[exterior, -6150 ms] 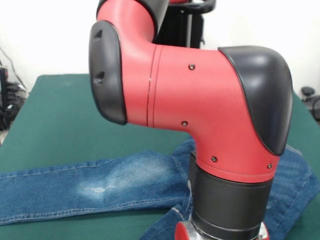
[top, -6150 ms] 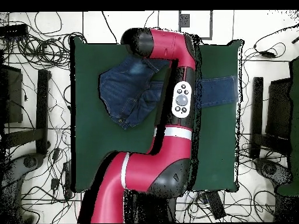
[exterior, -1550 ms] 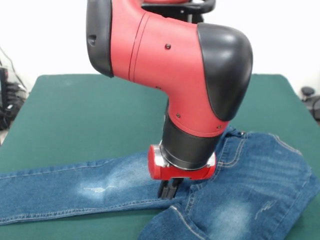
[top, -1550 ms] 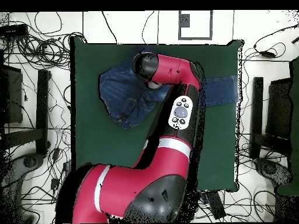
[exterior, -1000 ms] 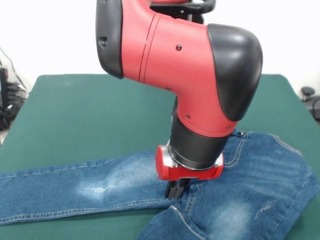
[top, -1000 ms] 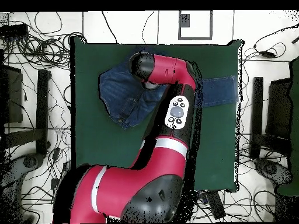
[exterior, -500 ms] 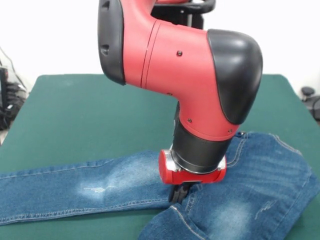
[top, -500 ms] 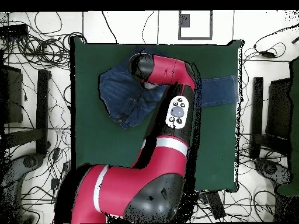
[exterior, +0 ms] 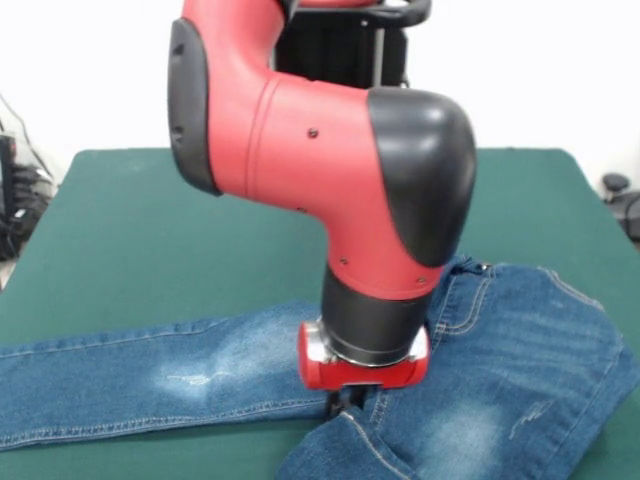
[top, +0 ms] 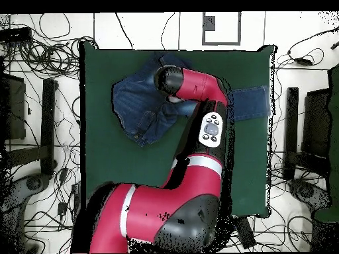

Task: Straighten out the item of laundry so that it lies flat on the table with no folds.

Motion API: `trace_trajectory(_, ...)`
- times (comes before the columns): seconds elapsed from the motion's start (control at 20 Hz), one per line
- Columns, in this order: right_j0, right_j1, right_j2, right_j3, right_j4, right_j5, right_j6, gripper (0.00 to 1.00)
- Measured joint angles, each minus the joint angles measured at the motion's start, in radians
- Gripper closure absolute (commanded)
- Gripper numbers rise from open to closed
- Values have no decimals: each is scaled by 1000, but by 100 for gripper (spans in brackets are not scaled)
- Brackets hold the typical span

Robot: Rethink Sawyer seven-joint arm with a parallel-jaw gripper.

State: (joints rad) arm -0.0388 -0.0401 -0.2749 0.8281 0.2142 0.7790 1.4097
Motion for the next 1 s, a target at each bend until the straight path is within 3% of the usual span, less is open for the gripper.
trace_trajectory(1.0,-12,-10,28,24,0,-17,0,100)
